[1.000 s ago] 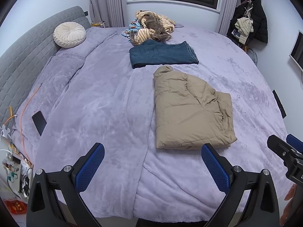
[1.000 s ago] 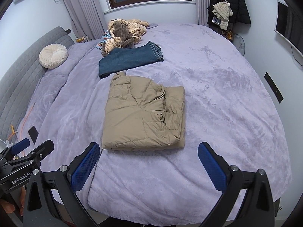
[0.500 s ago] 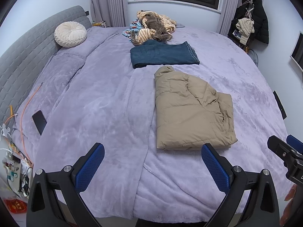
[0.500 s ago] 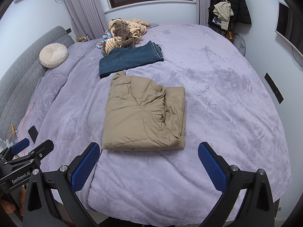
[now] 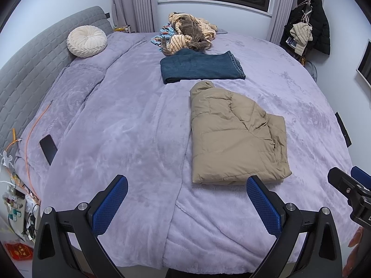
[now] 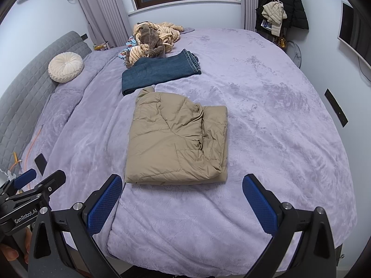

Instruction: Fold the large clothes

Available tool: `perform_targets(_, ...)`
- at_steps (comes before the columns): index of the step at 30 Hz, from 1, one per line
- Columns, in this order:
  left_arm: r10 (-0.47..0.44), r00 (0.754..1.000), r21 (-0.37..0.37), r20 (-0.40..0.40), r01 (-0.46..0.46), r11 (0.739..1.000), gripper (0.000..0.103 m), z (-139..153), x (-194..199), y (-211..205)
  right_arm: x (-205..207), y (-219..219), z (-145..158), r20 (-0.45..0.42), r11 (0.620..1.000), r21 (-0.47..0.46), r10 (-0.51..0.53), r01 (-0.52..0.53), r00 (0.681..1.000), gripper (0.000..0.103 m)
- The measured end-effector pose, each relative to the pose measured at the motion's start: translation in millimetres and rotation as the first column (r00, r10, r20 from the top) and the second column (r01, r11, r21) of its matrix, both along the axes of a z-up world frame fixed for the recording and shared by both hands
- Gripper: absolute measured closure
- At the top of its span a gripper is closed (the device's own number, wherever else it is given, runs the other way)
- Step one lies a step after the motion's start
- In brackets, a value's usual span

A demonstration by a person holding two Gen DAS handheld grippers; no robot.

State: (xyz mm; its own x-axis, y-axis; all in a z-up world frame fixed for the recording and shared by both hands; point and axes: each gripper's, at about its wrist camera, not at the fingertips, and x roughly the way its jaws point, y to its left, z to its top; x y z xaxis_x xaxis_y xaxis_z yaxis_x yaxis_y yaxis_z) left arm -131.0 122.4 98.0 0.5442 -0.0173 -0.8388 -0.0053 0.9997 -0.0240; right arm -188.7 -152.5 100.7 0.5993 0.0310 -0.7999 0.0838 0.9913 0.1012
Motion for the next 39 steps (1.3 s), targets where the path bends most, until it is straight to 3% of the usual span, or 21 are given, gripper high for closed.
perform_targets(39, 0.011, 1.000, -0.014, -0.002, -0.011, 1.000, 0.001, -0.6, 3.1, 1.0, -0.5, 3.2, 1.2, -0.002, 1.000, 0.001, -0.002, 0.002, 1.000, 0.000)
